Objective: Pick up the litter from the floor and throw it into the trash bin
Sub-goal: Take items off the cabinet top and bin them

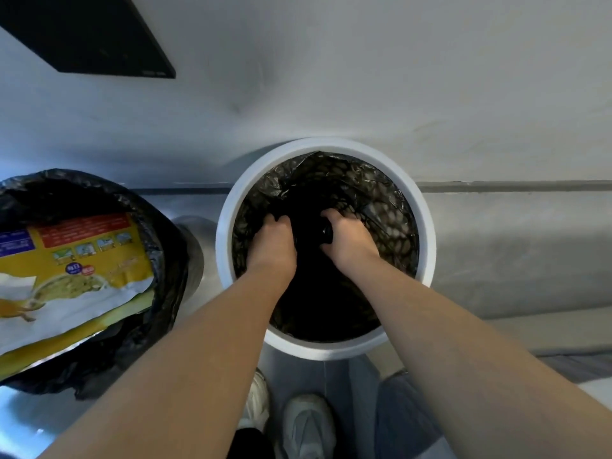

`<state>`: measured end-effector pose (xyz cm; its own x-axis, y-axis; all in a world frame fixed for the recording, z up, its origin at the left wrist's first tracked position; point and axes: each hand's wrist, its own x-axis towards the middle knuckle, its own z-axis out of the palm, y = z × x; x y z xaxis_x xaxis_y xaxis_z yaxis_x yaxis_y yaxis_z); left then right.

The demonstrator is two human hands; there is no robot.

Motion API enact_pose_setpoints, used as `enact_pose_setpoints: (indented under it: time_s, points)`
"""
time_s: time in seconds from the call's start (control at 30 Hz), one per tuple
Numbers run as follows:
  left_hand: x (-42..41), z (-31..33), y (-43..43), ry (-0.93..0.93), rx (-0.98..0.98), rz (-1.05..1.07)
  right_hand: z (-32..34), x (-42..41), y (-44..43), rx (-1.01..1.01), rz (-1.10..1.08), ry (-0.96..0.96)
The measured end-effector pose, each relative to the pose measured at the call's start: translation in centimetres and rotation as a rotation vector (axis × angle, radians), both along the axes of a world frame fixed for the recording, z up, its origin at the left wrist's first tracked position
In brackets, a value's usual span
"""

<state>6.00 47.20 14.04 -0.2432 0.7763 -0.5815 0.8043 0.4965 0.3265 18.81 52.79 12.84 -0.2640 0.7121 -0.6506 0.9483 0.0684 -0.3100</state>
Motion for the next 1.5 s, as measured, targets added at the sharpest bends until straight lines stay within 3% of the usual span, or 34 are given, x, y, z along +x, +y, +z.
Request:
enact_pose_setpoints:
  time_s: [0.2,0.47,0.9,1.27,1.5]
  points:
    - [0.3,-0.1,0.6,-0.03,-0.021,-0.03,-0.3,0.4,0.0,-0.06,-0.006,-0.008]
    - [0.7,0.7,-0.3,-0.095,0.014,0.059,2.2,1.6,-1.1,0.082,0.091,0.003]
    - [0.4,0.2,1.7,-0.145,0.15,0.091,1.3,1.2,-0.5,0.209,-0.069,0.123]
    - [0.0,0.4,2.3,-0.141,0.106,0.124,0.9,1.2,0.4,0.158,-0.181,0.169]
    - [0.6,6.3,0.5,-0.164,0.022,0.171,6.9,2.3,-1.6,0.18,-0.154,0.201]
